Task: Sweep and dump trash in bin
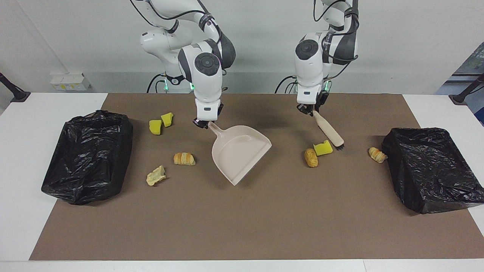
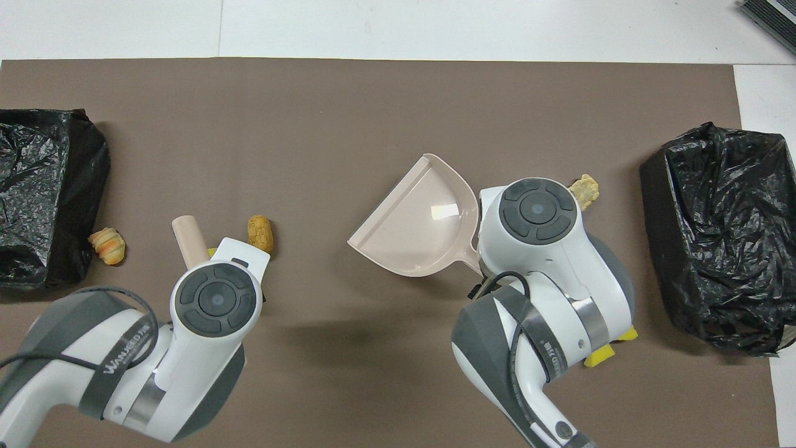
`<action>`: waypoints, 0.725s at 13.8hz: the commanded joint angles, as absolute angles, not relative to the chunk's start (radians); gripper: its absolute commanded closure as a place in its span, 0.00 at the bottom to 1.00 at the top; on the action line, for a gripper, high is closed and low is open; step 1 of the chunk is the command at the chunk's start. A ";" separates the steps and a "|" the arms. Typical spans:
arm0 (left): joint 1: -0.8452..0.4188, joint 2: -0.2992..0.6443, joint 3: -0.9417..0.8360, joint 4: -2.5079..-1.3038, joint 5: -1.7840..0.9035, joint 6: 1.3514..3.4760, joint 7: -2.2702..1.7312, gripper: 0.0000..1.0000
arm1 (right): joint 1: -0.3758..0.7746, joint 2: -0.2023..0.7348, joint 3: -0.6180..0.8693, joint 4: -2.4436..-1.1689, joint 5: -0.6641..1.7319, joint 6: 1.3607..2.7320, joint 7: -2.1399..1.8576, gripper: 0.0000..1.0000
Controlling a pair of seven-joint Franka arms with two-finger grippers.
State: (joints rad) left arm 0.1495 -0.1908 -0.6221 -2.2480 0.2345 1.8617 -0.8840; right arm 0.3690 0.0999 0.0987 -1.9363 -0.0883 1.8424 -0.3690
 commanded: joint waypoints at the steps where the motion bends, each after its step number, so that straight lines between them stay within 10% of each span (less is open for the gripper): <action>1: 0.218 -0.115 -0.640 -2.201 0.375 1.813 -0.756 1.00 | 0.412 0.097 0.106 -1.962 -0.193 1.836 -0.457 1.00; 10: 0.477 -0.069 -0.640 -2.341 0.830 2.011 -0.491 1.00 | 0.454 0.101 0.106 -1.999 -0.288 1.851 -0.506 1.00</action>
